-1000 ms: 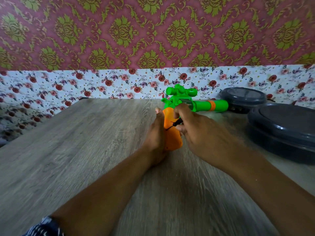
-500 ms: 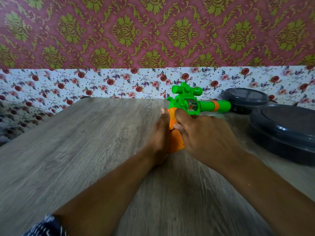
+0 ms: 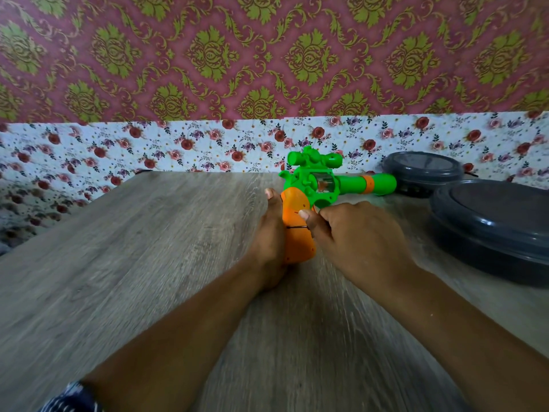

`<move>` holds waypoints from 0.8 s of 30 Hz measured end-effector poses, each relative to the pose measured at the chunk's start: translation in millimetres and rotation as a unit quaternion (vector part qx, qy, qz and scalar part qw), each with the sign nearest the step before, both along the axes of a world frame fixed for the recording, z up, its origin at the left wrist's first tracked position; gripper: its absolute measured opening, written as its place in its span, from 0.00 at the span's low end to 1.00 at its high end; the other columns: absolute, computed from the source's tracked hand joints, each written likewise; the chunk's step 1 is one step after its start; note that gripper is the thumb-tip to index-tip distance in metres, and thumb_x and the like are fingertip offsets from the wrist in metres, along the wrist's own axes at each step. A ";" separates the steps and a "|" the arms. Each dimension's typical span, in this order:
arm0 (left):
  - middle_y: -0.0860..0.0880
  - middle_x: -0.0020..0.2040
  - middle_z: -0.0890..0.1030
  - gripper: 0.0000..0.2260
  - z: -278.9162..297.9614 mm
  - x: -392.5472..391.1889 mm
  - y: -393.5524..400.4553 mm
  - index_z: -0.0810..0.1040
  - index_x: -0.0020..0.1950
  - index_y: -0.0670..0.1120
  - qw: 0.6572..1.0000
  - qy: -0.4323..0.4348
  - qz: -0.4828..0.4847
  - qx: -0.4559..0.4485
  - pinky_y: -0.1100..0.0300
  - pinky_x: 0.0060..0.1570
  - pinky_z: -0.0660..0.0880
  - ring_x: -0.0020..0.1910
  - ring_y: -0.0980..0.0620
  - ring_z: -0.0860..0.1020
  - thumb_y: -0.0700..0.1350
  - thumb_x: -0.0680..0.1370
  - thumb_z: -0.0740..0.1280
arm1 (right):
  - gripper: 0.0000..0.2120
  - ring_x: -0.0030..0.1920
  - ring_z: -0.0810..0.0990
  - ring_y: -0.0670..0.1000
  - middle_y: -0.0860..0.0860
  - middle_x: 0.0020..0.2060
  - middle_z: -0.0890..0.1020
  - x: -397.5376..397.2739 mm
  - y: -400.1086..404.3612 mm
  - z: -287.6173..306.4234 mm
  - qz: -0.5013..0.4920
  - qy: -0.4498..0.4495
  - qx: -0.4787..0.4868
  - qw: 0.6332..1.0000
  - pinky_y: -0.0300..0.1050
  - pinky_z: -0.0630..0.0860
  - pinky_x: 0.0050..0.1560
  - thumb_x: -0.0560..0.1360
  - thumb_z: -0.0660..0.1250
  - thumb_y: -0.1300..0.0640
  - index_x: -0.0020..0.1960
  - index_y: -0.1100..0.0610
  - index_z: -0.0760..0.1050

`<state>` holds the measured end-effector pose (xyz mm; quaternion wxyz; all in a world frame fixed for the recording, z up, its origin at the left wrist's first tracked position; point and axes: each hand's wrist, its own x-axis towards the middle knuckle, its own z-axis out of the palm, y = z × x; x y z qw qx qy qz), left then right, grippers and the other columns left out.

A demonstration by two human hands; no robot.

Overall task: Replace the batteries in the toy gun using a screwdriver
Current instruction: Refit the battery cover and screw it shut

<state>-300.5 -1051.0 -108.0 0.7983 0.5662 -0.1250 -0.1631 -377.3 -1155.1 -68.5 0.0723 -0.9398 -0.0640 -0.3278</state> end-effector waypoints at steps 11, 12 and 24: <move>0.38 0.62 0.78 0.36 -5.2 6.4 -0.7 0.64 0.73 0.47 1.000 -0.015 0.014 -0.003 0.38 0.63 0.70 0.59 0.40 0.78 0.70 0.74 0.46 | 0.06 0.41 0.76 0.58 0.51 0.40 0.75 -0.8 -2.7 9.7 0.117 0.090 0.054 0.988 0.56 0.74 0.41 0.76 0.59 0.53 0.50 0.52 0.62; 0.38 0.63 0.77 0.37 -5.8 7.1 -0.6 0.63 0.73 0.48 1.000 -0.015 0.014 -0.008 0.36 0.63 0.69 0.60 0.40 0.78 0.71 0.73 0.48 | 0.06 0.42 0.76 0.59 0.52 0.41 0.76 -1.7 -1.9 10.4 0.116 0.084 0.046 0.989 0.56 0.74 0.42 0.77 0.59 0.53 0.51 0.52 0.62; 0.42 0.62 0.79 0.32 -6.1 5.1 1.3 0.74 0.64 0.49 1.000 -0.027 0.002 -0.010 0.40 0.64 0.70 0.61 0.43 0.77 0.66 0.77 0.41 | 0.15 0.29 0.78 0.60 0.57 0.28 0.79 -1.0 -1.7 3.6 0.057 -0.027 -0.057 0.996 0.41 0.60 0.26 0.73 0.57 0.45 0.40 0.56 0.73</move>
